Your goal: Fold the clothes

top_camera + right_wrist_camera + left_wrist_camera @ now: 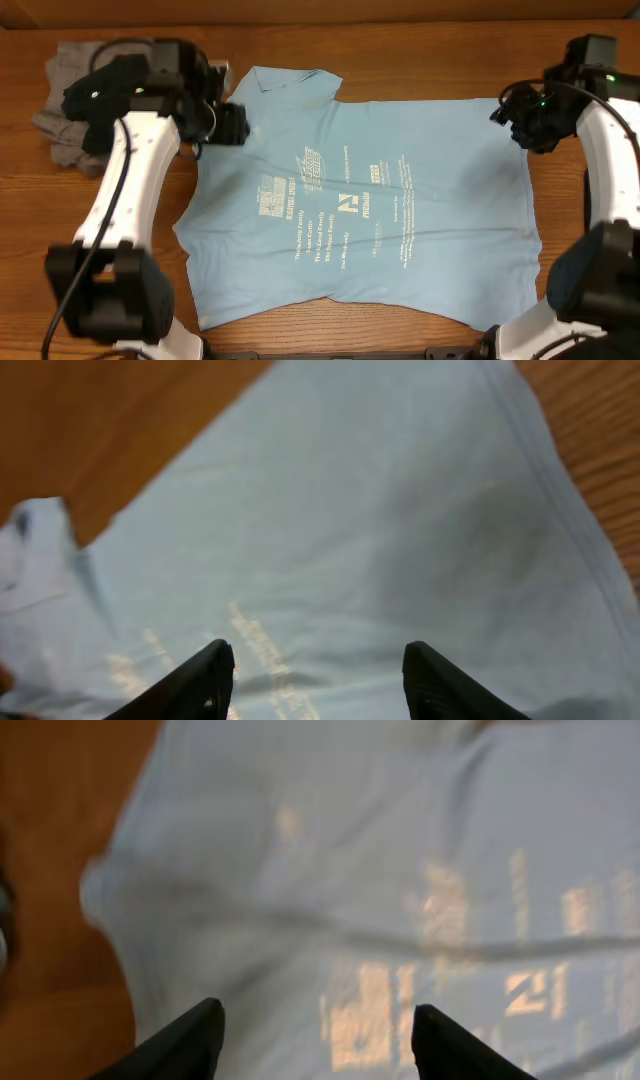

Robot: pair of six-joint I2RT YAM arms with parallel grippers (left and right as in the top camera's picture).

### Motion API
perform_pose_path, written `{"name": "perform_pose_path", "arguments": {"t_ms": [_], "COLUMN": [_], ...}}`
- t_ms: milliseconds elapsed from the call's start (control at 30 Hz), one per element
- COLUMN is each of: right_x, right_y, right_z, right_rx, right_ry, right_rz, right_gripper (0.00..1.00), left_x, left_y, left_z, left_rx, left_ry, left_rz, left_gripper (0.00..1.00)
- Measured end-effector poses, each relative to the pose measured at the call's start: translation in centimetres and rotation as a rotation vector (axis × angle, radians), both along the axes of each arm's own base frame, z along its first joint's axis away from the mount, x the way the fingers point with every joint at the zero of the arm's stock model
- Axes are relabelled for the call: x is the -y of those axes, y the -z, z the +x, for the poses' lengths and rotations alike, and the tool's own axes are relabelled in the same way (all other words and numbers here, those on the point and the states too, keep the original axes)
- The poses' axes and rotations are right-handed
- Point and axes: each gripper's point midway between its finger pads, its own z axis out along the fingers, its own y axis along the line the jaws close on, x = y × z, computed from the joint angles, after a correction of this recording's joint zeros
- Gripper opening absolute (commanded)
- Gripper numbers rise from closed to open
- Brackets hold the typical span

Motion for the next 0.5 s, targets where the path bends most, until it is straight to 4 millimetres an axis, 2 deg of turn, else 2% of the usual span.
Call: {"name": "perform_pose_path", "arguments": {"t_ms": [67, 233, 333, 500], "right_x": [0.5, 1.7, 2.7, 4.2], "right_y": [1.7, 5.8, 8.0, 10.9], "right_z": [-0.3, -3.0, -4.8, -8.3], "right_rx": [-0.049, -0.213, -0.296, -0.394], "right_ry": [0.020, 0.073, 0.110, 0.180], "right_rz": [-0.004, 0.012, 0.011, 0.024], "right_gripper": [0.66, 0.64, 0.61, 0.59], "left_x": [-0.6, -1.4, -1.9, -3.6], "left_y": [2.5, 6.7, 8.1, 9.2], "left_z": [-1.1, -2.9, -3.9, -4.7], "left_rx": [-0.103, -0.276, -0.351, -0.397], "left_ry": [-0.020, -0.047, -0.073, -0.134], "left_rz": [0.034, 0.078, 0.090, 0.114], "left_gripper": [0.49, 0.46, 0.43, 0.40]}}
